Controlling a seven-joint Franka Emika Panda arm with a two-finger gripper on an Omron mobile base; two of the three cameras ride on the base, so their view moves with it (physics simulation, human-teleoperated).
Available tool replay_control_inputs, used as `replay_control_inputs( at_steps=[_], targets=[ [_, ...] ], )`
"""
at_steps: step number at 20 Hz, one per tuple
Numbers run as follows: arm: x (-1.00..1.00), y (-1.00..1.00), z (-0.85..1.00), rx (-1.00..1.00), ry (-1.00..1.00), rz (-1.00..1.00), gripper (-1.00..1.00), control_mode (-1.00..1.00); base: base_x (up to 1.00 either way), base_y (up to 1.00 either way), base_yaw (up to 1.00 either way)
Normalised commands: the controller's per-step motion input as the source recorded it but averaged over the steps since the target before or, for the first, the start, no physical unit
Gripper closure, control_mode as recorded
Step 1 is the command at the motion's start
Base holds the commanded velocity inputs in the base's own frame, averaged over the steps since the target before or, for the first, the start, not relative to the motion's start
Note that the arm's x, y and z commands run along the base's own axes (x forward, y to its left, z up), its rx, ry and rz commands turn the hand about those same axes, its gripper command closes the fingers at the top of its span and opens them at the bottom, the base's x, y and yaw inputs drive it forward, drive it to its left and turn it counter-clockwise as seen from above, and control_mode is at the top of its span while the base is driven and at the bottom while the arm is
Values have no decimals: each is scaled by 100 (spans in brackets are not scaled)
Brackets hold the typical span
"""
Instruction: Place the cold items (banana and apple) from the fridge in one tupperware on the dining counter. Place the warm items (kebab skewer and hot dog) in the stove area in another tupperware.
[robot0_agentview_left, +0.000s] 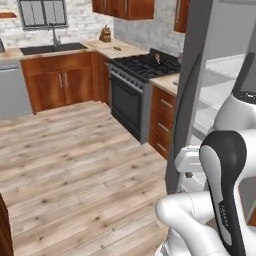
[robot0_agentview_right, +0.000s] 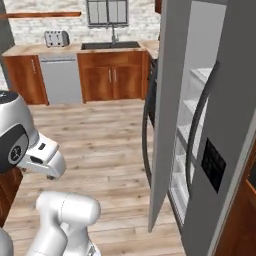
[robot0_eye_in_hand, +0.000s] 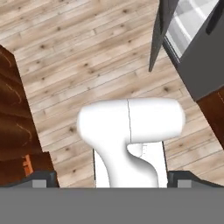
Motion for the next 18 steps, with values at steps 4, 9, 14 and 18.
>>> replay_control_inputs(
  at_steps=[4,9,14,18],
  targets=[
    [0,0,0,0,0,0,-100,100,100,42,-34],
    [0,0,0,0,0,0,-100,100,100,52,-35],
    [0,0,0,0,0,0,-100,100,100,57,-39],
    [0,0,0,0,0,0,-100,100,100,67,-44]
  ],
)
